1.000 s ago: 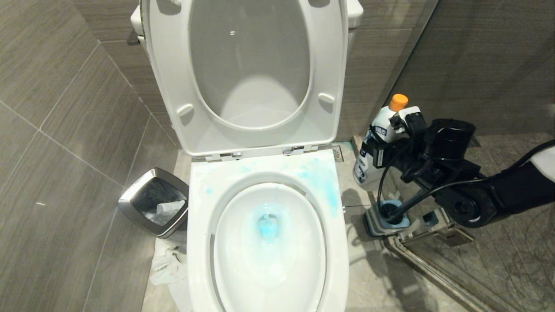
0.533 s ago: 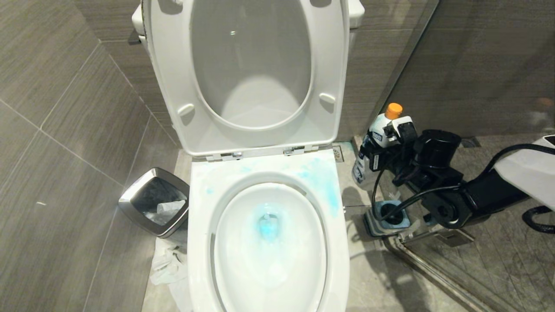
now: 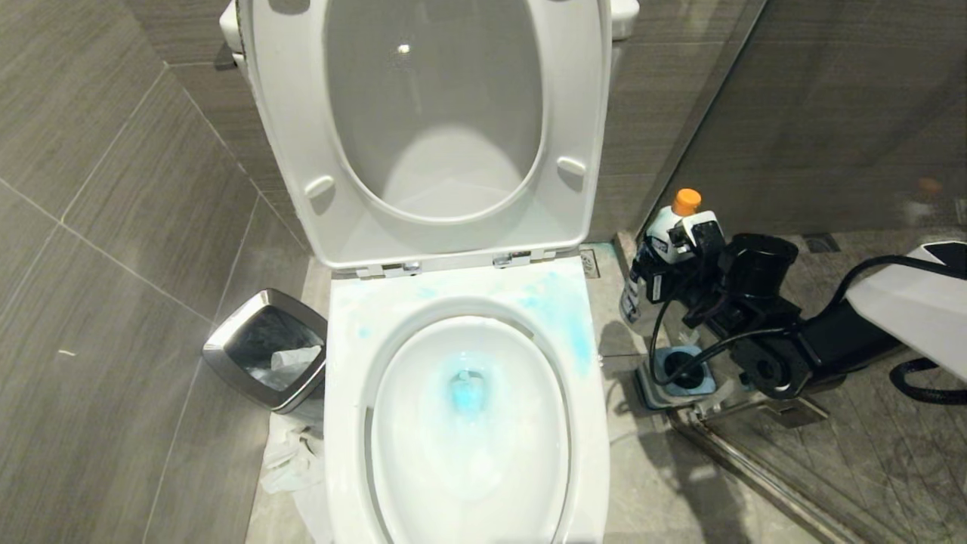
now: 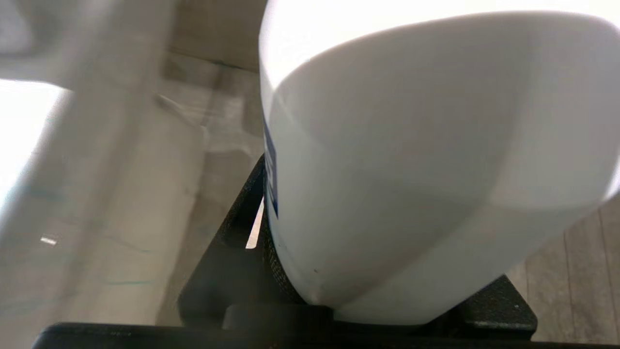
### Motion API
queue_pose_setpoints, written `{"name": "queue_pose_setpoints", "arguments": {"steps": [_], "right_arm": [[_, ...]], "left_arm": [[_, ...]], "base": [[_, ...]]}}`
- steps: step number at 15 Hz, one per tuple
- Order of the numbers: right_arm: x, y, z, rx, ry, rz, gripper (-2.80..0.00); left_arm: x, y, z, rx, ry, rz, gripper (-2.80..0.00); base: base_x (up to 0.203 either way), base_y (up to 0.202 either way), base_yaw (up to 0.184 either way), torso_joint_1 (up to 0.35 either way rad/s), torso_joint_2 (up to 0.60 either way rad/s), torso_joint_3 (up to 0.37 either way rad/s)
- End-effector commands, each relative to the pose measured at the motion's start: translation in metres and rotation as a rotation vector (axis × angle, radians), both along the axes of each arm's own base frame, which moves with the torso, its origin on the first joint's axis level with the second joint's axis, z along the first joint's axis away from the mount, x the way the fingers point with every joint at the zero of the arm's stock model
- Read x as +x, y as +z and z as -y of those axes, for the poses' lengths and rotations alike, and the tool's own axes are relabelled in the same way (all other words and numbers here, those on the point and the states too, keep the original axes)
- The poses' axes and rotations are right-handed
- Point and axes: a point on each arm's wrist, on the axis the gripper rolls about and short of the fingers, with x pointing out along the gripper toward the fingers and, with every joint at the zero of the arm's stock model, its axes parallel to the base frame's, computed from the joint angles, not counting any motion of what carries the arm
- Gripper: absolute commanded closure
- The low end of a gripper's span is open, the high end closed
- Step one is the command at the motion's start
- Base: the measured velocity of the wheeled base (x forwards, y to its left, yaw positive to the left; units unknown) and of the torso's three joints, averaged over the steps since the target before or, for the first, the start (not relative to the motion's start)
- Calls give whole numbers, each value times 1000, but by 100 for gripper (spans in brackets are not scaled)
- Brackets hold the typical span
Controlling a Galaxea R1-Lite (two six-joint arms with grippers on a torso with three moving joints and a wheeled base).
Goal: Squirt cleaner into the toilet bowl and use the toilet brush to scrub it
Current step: Place the cleaning agent on the floor
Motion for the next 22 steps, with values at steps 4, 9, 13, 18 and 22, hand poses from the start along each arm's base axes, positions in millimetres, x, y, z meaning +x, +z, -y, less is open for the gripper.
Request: {"name": "queue_pose_setpoints", "arguments": {"steps": [4,9,13,18,22], "right_arm": [[17,2,5,5,-18,47,0],[21,14,2,-2,-4,89,0],[26,21,-2,-3,32,125,0],[27,21,-20,-1,88,142,0],[29,24,-30,2,118,177,0]], "left_arm": [[0,0,0,2,1,-2,0],[0,0,0,2,1,-4,0],[0,0,0,2,0,-3,0],[0,0,0,2,0,-2,0],[0,0,0,2,0,-2,0]], "base": [[0,0,0,3,3,-186],[0,0,0,3,4,-192],[0,0,0,3,1,-198],[0,0,0,4,1,-199],[0,0,0,3,1,-196]]}}
